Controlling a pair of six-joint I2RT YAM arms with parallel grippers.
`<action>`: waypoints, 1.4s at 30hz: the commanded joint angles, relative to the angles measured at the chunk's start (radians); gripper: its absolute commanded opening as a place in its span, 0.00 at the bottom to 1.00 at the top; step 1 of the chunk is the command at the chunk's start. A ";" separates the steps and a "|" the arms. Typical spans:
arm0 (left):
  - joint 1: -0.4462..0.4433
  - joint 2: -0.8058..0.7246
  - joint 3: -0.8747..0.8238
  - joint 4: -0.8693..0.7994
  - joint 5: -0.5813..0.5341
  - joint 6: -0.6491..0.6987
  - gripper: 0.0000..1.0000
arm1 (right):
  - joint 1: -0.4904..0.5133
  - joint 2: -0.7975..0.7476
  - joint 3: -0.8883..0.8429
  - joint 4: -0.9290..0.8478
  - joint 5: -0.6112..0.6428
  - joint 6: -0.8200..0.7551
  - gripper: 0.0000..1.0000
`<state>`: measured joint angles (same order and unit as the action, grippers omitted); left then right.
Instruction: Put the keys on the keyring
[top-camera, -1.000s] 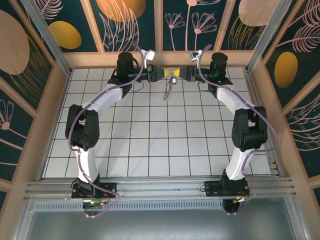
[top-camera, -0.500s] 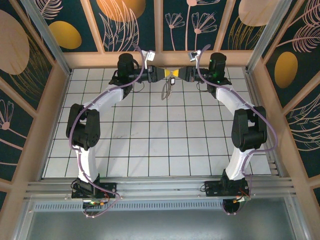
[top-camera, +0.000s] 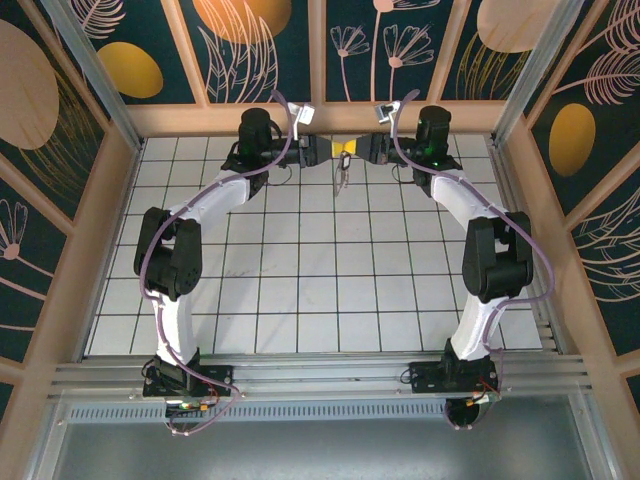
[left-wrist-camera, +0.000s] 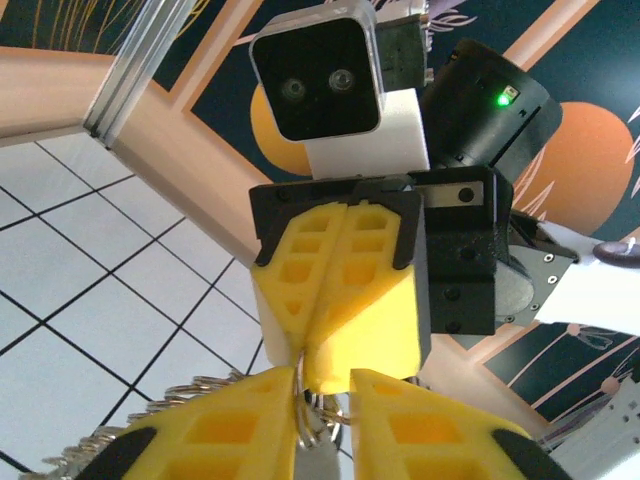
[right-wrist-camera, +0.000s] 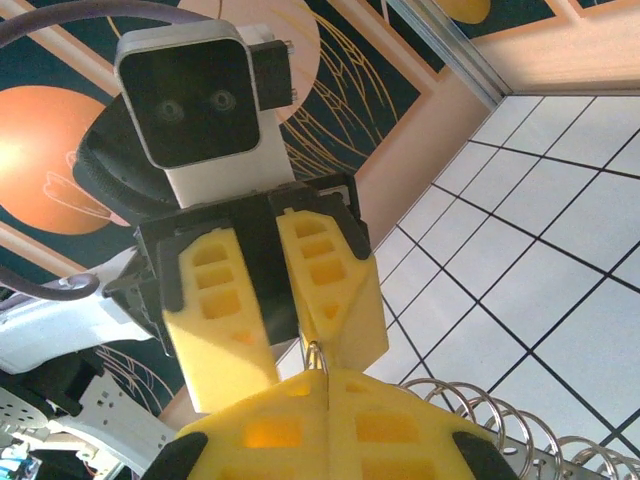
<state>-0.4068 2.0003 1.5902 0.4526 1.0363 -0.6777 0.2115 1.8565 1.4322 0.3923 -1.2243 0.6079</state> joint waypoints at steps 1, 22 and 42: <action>-0.006 0.007 -0.012 0.038 0.015 0.005 0.16 | 0.007 0.013 0.042 0.025 0.000 -0.007 0.00; -0.009 0.004 -0.027 0.101 -0.002 -0.034 0.01 | 0.013 0.012 0.037 0.023 0.003 -0.014 0.00; -0.013 -0.067 -0.165 0.356 -0.042 -0.164 0.00 | -0.078 -0.265 -0.277 0.232 0.125 0.040 0.37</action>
<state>-0.4183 1.9965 1.4410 0.6662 0.9901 -0.7891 0.1482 1.6733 1.2129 0.5014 -1.1316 0.6346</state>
